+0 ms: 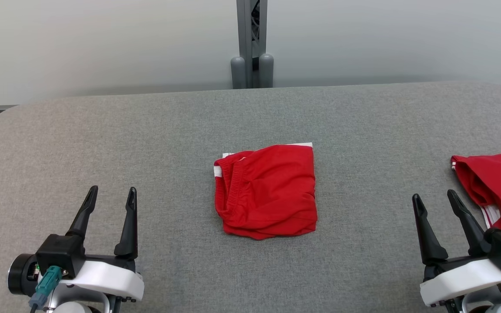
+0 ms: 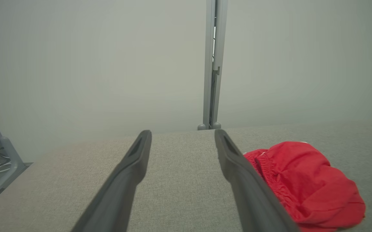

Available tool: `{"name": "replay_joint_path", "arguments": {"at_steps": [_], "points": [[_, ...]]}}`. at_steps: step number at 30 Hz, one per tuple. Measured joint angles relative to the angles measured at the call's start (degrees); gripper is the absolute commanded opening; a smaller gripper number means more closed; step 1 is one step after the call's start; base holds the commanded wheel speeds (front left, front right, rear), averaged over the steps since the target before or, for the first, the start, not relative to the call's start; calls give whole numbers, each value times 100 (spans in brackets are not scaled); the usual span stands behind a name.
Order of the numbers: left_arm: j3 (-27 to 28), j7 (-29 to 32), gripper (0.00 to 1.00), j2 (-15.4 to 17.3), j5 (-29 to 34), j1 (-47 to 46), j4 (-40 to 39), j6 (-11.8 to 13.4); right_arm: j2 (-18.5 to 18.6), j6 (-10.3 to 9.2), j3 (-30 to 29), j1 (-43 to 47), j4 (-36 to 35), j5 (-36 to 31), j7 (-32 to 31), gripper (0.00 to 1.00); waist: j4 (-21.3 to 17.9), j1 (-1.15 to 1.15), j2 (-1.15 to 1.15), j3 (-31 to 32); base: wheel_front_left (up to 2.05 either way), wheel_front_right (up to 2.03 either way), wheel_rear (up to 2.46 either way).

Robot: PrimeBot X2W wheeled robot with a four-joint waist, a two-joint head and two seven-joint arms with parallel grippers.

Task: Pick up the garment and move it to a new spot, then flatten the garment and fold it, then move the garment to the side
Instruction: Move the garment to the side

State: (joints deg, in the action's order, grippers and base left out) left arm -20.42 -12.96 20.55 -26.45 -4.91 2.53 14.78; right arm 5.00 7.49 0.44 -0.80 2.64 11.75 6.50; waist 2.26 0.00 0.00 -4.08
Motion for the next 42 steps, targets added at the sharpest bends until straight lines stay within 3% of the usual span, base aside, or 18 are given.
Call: {"name": "replay_joint_path", "arguments": {"at_steps": [11, 16, 26, 33, 34, 36, 42], "points": [[-88, 67, 100, -3, 12, 5, -160, 90, -13, 0, -24, -34, -60, 15, -96, 100, 136, 0, 0, -57, 0, 0, 0], [-124, 65, 100, -70, 20, -30, -261, 109, 42, 0, 13, -516, 1, 113, -212, 100, 299, 0, 0, -219, 0, 0, 0], [-347, -38, 100, -346, 127, -484, -129, -11, 353, 1, 1271, -1515, 1432, 515, -553, 100, 849, 0, 0, -847, 0, 0, 0], [-400, -129, 100, -522, 168, -712, 129, -122, 417, 1, 1789, -1869, 2281, 887, -631, 100, 1066, 0, 0, -1284, 0, 0, 0], [-394, -146, 100, -526, 170, -737, 152, -157, 434, 1, 1868, -1931, 2347, 936, -655, 75, 1076, 0, 0, -1325, 0, 0, 0], [-376, -154, 100, -535, 177, -753, 201, -167, 453, 1, 2003, -2042, 2418, 1046, -655, 4, 1065, 0, 0, -1381, 0, 0, 0], [-310, -179, 100, -513, 257, -845, 277, -221, 527, 10, 2338, -2153, 2390, 1174, -568, 0, 825, 0, 0, -1388, 0, 0, 0]]}}
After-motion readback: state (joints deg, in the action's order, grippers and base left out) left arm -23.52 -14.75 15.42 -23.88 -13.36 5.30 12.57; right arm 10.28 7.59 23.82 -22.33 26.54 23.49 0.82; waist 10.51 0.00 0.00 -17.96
